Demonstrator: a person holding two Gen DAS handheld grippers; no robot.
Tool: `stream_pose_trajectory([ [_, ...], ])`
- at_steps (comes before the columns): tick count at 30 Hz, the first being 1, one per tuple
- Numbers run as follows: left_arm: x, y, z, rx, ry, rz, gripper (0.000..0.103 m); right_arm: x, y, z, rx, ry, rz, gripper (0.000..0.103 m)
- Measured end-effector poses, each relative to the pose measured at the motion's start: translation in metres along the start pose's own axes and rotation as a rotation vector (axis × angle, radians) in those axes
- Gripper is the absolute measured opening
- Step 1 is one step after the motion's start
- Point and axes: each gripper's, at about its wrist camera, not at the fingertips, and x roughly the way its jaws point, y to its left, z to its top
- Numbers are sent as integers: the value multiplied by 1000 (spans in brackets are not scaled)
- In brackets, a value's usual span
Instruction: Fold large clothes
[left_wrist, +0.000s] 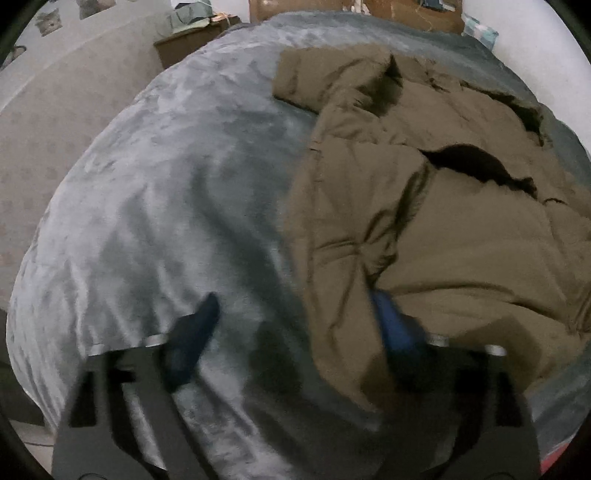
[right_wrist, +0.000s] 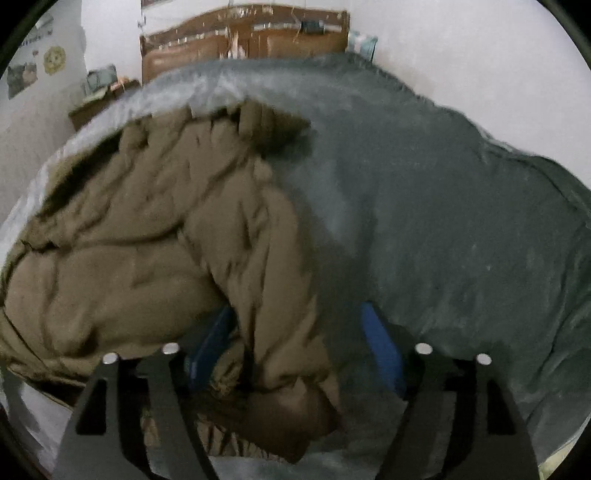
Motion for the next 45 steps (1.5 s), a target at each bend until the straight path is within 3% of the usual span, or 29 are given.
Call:
stream_pose_trajectory([
  [9, -32, 46, -12, -15, -3, -35, 96, 4, 26, 30, -67, -57, -63, 80],
  [11, -40, 62, -15, -30, -9, 38, 95, 10, 38, 34, -75, -47, -40, 80],
  [15, -60, 103, -23, -76, -16, 106, 95, 21, 74, 51, -111, -51, 11, 80],
  [20, -69, 139, -28, -171, -36, 165, 100, 31, 117, 80, -197, -51, 36, 80],
  [23, -63, 143, -19, -253, -53, 140, 100, 33, 141, 102, -241, -56, 60, 83],
  [26, -48, 131, 2, -318, -84, 59, 100, 34, 161, 126, -273, -93, 56, 88],
  [29, -29, 110, 32, -310, -104, 5, 100, 38, 174, 146, -241, -126, 84, 90],
  [34, 0, 60, 94, -197, -132, -11, 100, 56, 185, 158, -179, -138, 110, 93],
  [40, 29, 6, 166, -71, -148, 3, 100, 93, 191, 160, -138, -84, 138, 93],
  [45, 66, -43, 220, 58, -76, 22, 100, 109, 191, 167, -197, -94, 94, 93],
])
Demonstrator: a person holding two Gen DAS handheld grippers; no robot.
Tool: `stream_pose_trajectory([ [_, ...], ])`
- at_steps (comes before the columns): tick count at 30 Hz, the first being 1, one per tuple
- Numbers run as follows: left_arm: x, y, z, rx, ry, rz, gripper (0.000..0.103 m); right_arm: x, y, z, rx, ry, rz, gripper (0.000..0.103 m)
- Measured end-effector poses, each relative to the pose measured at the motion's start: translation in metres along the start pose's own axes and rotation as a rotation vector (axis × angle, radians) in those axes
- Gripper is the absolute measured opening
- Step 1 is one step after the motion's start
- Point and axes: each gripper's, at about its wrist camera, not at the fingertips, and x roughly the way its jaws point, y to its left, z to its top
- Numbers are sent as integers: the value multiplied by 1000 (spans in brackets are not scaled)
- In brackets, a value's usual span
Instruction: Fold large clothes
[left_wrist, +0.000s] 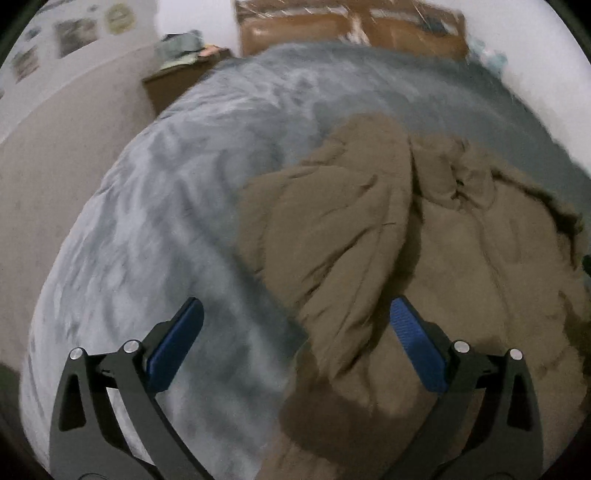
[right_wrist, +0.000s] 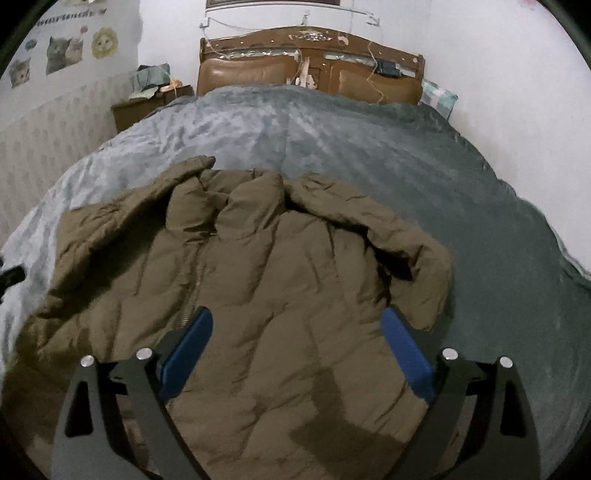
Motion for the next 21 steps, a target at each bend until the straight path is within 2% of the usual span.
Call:
stream_pose_trajectory([
  [3, 28, -28, 23, 48, 53, 23, 100, 9, -9, 2, 22, 11, 7, 93],
  [7, 56, -57, 41, 124, 69, 109, 100, 22, -17, 1, 39, 30, 22, 93],
  [13, 108, -70, 75, 102, 159, 96, 96, 37, -33, 2, 118, 52, 60, 93],
  [15, 119, -68, 84, 78, 177, 86, 77, 37, -36, 3, 130, 52, 62, 93],
  [16, 123, -65, 89, 57, 186, 50, 55, 36, -37, 3, 132, 50, 62, 93],
  [17, 126, -62, 91, 39, 197, 27, 39, 35, -39, 4, 136, 47, 66, 93],
  [18, 127, -59, 92, 27, 201, 14, 32, 34, -40, 4, 138, 46, 69, 93],
  [19, 123, -54, 91, 12, 193, -21, 18, 32, -42, 3, 138, 44, 68, 93],
  [20, 117, -50, 87, 3, 179, -50, 12, 30, -43, 2, 137, 43, 65, 93],
  [21, 109, -46, 81, -5, 167, -89, 11, 29, -44, 1, 135, 42, 60, 93],
])
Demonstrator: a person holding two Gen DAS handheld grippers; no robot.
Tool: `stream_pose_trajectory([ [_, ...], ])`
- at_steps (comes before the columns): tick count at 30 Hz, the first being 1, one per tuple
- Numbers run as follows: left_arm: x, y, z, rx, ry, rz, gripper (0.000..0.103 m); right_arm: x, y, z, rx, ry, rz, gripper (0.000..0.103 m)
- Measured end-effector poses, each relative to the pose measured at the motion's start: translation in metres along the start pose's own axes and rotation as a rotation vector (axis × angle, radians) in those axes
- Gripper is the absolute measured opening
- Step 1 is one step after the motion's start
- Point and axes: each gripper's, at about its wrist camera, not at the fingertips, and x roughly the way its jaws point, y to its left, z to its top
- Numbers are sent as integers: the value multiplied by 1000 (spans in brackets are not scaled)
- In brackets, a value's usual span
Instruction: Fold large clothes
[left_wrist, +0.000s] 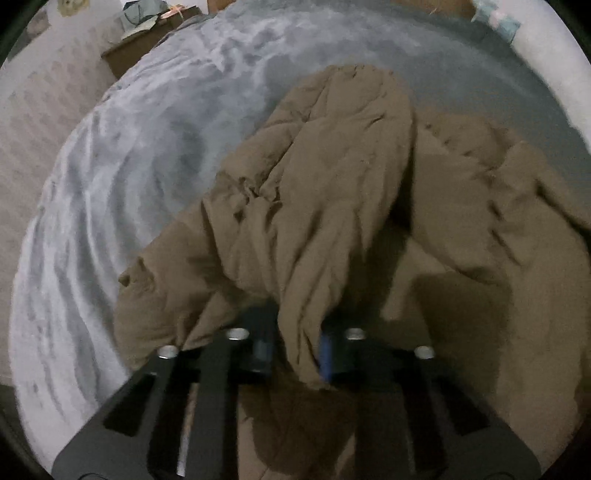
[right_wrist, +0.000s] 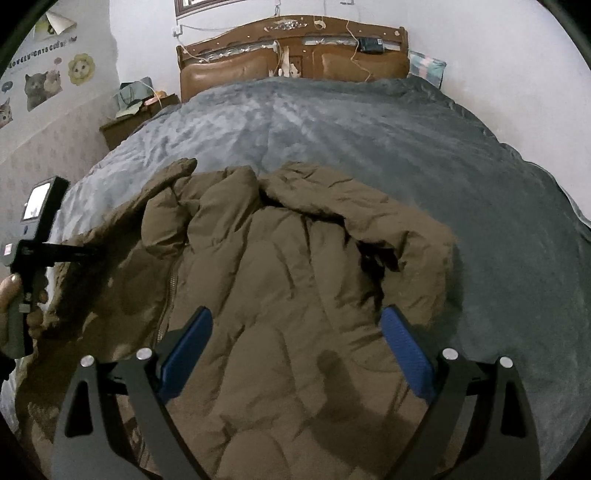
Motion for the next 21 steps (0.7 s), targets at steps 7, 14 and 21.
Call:
stream_pose_trajectory([
  [7, -51, -31, -83, 161, -44, -151, 8, -4, -7, -17, 11, 31, -15, 93],
  [14, -77, -55, -174, 322, 8, -191, 8, -27, -13, -28, -19, 26, -35, 93],
  [21, -80, -26, -162, 200, 15, -213, 12, -32, -15, -30, -1, 43, -19, 93],
])
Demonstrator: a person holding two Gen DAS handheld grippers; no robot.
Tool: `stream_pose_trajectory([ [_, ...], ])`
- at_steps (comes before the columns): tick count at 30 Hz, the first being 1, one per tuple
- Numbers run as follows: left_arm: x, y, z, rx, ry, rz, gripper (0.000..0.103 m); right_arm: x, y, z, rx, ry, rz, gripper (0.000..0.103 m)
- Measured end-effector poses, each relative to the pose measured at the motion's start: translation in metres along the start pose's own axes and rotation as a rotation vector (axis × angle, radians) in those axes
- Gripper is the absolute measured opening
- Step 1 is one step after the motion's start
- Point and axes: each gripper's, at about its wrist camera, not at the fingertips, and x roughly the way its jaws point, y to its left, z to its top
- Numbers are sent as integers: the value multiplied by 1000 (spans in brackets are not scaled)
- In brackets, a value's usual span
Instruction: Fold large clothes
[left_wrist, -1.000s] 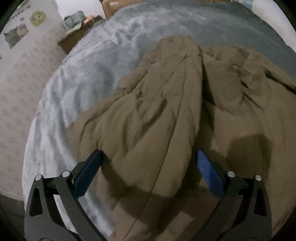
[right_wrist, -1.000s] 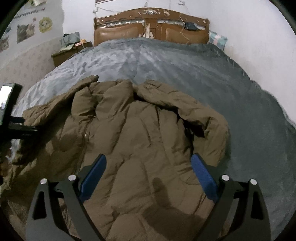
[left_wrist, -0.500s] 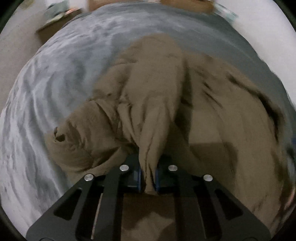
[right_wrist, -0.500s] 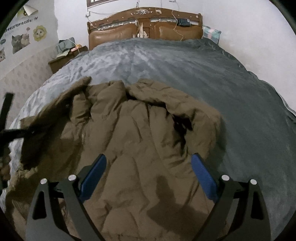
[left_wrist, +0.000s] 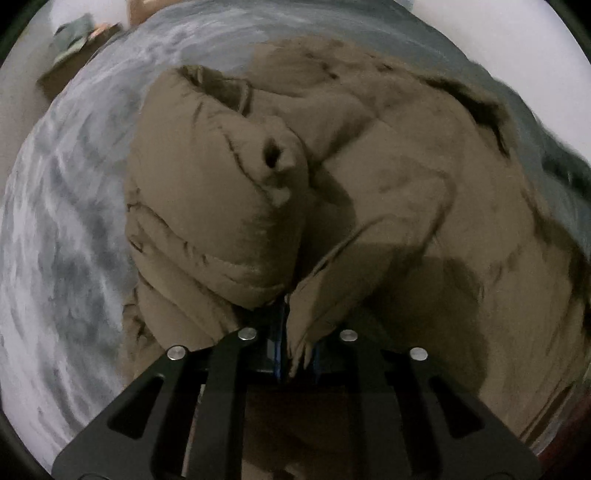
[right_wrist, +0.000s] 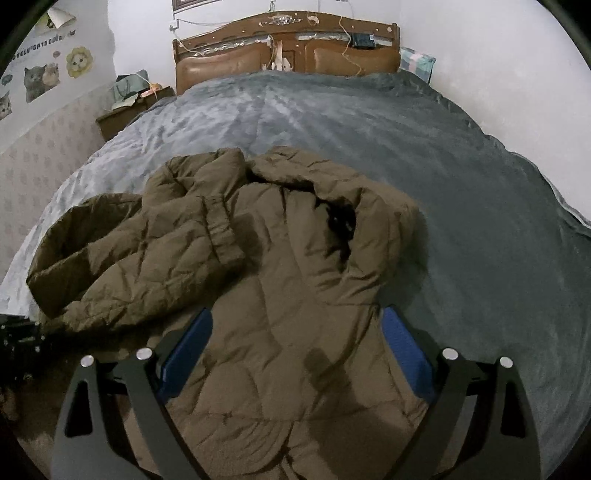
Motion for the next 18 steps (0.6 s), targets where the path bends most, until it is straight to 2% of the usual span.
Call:
stream_pose_trajectory([
  [3, -6, 3, 15, -35, -19, 23, 21, 4, 5, -1, -5, 9, 12, 93],
  [8, -16, -7, 30, -55, -37, 43, 24, 13, 15, 4, -14, 19, 29, 93],
  [12, -23, 3, 31, -88, -48, 42, 27, 20, 23, 14, -35, 16, 34, 93],
  [18, -9, 5, 41, -131, -14, -2, 33, 28, 29, 21, -27, 13, 52, 93],
])
